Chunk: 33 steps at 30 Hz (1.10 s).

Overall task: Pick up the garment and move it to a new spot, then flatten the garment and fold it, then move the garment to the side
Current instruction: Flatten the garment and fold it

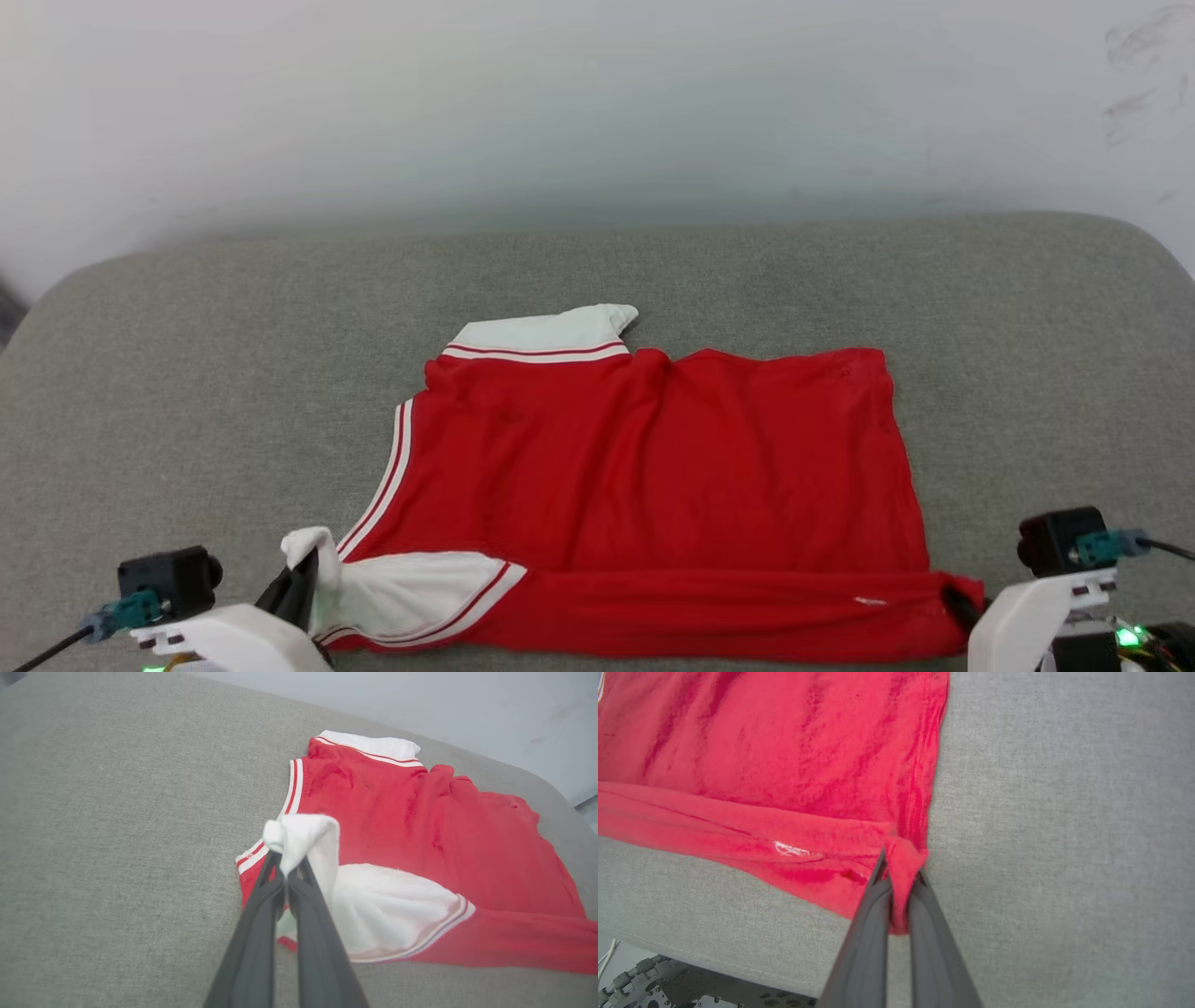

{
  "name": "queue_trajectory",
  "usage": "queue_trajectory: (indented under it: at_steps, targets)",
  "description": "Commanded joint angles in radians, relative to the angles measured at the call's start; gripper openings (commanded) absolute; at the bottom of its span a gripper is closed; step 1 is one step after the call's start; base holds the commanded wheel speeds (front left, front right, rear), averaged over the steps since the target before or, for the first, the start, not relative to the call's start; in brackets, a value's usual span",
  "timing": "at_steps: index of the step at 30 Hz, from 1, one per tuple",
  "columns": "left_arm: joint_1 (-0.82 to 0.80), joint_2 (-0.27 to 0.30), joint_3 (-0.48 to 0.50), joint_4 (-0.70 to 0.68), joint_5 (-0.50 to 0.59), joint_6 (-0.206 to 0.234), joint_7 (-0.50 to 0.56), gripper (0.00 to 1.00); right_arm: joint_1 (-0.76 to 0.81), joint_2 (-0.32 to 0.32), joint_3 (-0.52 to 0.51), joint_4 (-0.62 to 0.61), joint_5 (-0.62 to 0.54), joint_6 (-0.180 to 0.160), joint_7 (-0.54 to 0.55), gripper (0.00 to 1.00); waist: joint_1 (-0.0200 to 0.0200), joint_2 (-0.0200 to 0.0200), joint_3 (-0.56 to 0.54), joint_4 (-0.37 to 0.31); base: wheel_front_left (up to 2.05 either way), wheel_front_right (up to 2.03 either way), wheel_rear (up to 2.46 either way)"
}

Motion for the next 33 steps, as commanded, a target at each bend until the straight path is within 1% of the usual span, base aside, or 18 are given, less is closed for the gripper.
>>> queue_trajectory:
  at_steps: [1,5,9,12,16,17,18,19,21,22,25,30,33]
  targets:
    - [-0.035,-0.013,-0.01,0.024,0.003,-0.015,-0.003,0.0,-0.039,-0.011,0.014,0.022,-0.001,-0.001,0.005,0.0,-0.0001,0.0,0.012,-0.006,0.0,0.0,0.0]
    - [-0.142,-0.04,-0.029,0.108,0.009,-0.056,-0.006,0.0,-0.14,-0.028,0.042,0.093,0.009,-0.001,-0.01,0.0,-0.0001,0.0,0.045,-0.011,0.0,0.0,0.0]
    - [-0.235,-0.067,-0.036,0.199,0.015,-0.092,-0.024,0.0,-0.237,-0.038,0.071,0.177,0.016,-0.001,-0.046,0.0,-0.0001,0.0,0.088,-0.017,0.0,0.0,0.0]
    - [-0.293,-0.081,-0.044,0.271,0.006,-0.12,-0.016,0.0,-0.302,-0.048,0.101,0.249,0.016,-0.001,-0.071,0.0,-0.0001,0.0,0.127,-0.02,0.0,0.0,0.0]
    - [-0.352,-0.099,-0.063,0.365,-0.004,-0.158,0.005,0.0,-0.368,-0.039,0.146,0.34,0.021,-0.001,-0.106,0.0,-0.0001,0.0,0.168,-0.022,0.0,0.0,0.0]
    - [-0.363,-0.105,-0.066,0.385,-0.01,-0.167,0.008,0.0,-0.379,-0.039,0.152,0.361,0.021,-0.001,-0.118,0.14,-0.0001,0.0,0.176,-0.022,0.0,0.0,0.0]
    - [-0.373,-0.111,-0.068,0.405,-0.013,-0.176,0.006,0.0,-0.39,-0.037,0.158,0.383,0.023,-0.001,-0.131,0.44,-0.0001,0.0,0.181,-0.022,0.0,0.0,0.0]
    - [-0.379,-0.119,-0.071,0.429,-0.019,-0.184,0.012,0.12,-0.398,-0.035,0.167,0.404,0.023,-0.001,-0.144,1.0,-0.0001,0.0,0.184,-0.022,0.0,0.0,0.0]
    - [-0.391,-0.129,-0.078,0.465,-0.027,-0.201,0.017,0.59,-0.41,-0.036,0.178,0.447,0.028,-0.001,-0.167,1.0,-0.0001,0.0,0.188,-0.021,0.0,0.0,0.0]
    - [-0.401,-0.139,-0.079,0.497,-0.036,-0.214,0.013,1.0,-0.414,-0.039,0.187,0.483,0.034,-0.001,-0.196,1.0,-0.0001,0.0,0.188,-0.02,0.0,0.0,0.0]
    - [-0.407,-0.148,-0.082,0.537,-0.041,-0.23,0.005,1.0,-0.412,-0.045,0.207,0.504,0.048,-0.001,-0.249,1.0,-0.0001,0.0,0.176,-0.017,0.0,0.0,0.0]
    - [-0.401,-0.138,-0.069,0.557,-0.046,-0.24,-0.017,1.0,-0.385,-0.054,0.201,0.455,0.048,-0.001,-0.399,1.0,-0.0001,0.0,0.127,-0.017,0.0,0.0,0.0]
    - [-0.39,-0.116,-0.068,0.542,-0.044,-0.239,-0.007,1.0,-0.359,-0.046,0.182,0.413,0.029,-0.001,-0.491,1.0,-0.0001,0.0,0.091,-0.018,0.0,0.0,0.0]
